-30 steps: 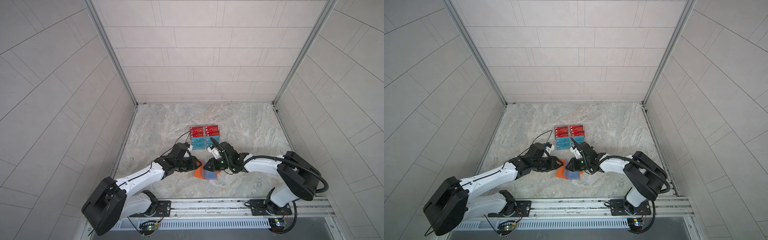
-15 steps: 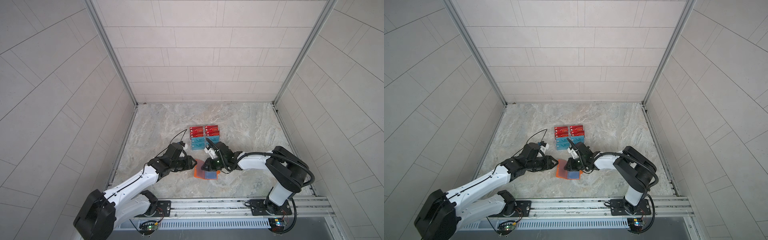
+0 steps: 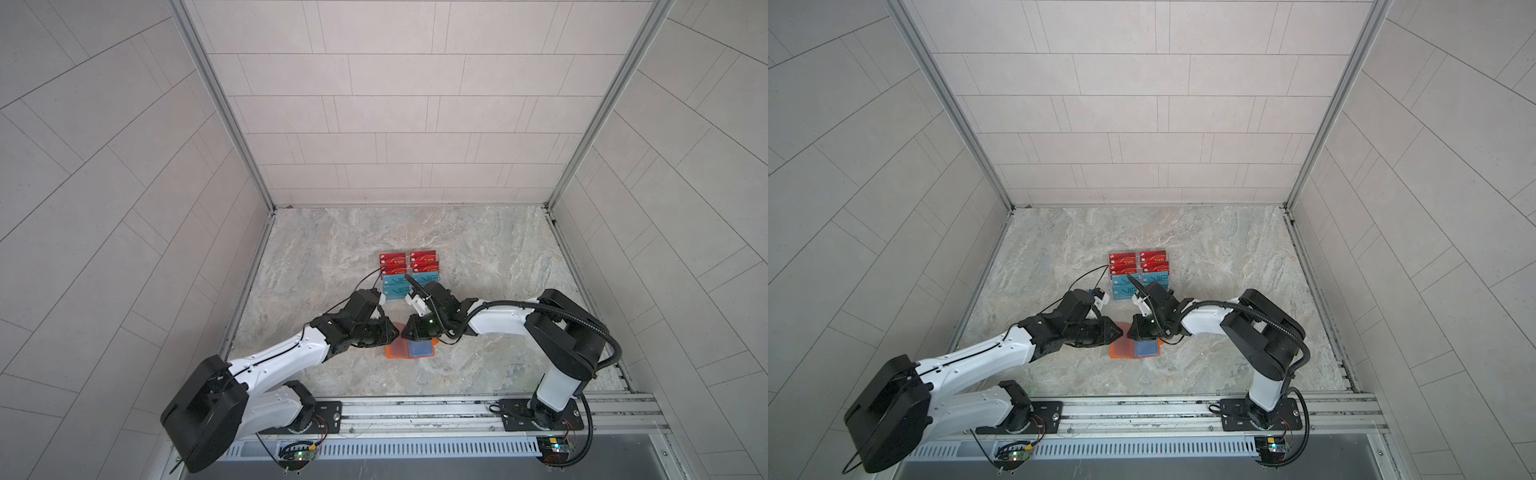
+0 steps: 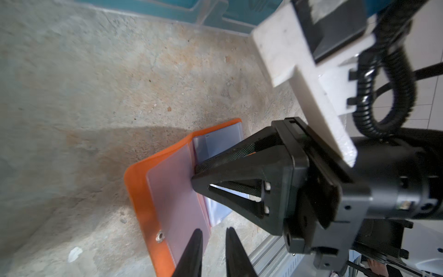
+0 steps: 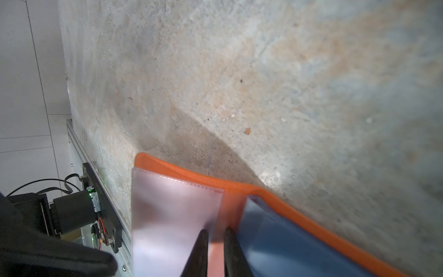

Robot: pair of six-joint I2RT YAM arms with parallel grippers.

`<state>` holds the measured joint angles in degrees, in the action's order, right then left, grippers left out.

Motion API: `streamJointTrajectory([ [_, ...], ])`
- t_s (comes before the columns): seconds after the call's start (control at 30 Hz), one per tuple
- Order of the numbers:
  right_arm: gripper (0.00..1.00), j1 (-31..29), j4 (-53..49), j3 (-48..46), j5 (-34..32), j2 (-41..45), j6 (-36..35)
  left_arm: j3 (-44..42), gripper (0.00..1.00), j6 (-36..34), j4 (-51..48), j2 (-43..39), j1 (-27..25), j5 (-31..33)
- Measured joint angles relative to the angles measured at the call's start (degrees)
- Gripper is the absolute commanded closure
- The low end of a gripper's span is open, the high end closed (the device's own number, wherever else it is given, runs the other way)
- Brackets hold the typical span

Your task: Put the credit cards into the card holder

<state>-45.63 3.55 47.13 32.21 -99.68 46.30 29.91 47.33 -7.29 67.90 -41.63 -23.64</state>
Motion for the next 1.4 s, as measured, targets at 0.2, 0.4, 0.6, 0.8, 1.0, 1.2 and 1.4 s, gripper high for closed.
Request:
streamJointTrajectory([
  [0.2,0.84,-0.2,-0.2,0.04,-1.4,0.0,0.59,-1.31,0.83,1.38,1.66,1.55,-1.42,1.66],
  [0.4,0.85,-0.42,-0.37,0.0,-2.45,0.09,1.9,-1.7,0.83,1.05,-0.37,2.32,-2.05,3.72],
  [0.6,0.85,-0.39,-0.39,-1.53,-3.85,1.81,3.91,-2.19,0.82,0.04,-1.22,4.46,-2.29,4.87],
  [0.8,0.85,-0.39,-1.36,-2.12,-4.31,2.95,4.11,-2.19,0.81,-1.16,-1.53,6.88,-2.27,5.57],
  [1.0,0.84,-0.39,-3.43,-0.83,-4.22,2.95,2.14,-2.16,0.79,-1.18,-1.33,6.91,-2.29,5.68],
  [1.2,0.84,-0.39,-4.28,2.32,-3.23,0.7,0.04,-1.86,0.77,-0.9,-0.87,6.91,-2.32,5.55],
  [1.4,0.84,-0.39,-3.96,2.95,-2.25,-1.51,-0.46,-1.46,0.74,-0.74,-0.24,6.91,-2.32,5.22],
])
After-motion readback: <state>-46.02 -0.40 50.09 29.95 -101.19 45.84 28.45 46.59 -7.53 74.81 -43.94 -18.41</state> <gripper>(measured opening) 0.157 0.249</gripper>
